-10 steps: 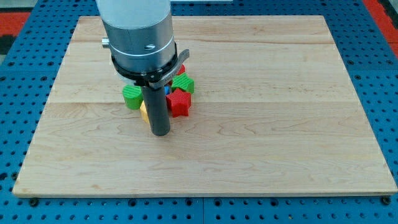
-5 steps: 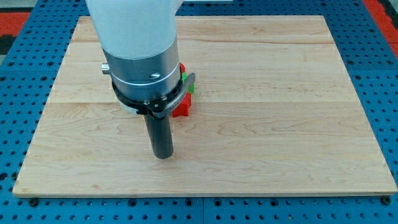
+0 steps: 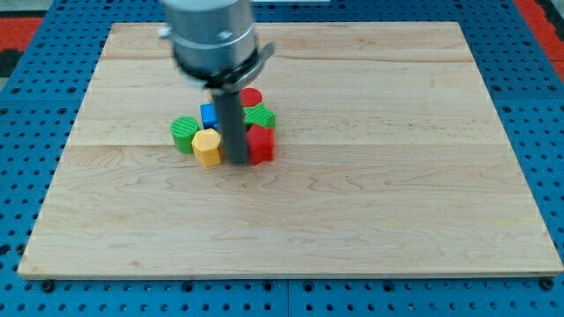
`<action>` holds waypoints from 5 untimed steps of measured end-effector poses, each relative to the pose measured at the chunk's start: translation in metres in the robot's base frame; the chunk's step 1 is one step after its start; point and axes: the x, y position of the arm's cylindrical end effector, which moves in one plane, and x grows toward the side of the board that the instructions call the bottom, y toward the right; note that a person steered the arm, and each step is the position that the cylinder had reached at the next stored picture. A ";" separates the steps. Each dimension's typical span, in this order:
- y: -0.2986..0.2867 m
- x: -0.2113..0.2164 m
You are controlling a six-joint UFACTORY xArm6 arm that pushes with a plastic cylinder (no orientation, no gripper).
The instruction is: Slide the blue cube left a bit
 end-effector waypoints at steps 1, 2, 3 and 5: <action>0.002 -0.034; 0.018 -0.036; 0.017 -0.037; -0.090 -0.037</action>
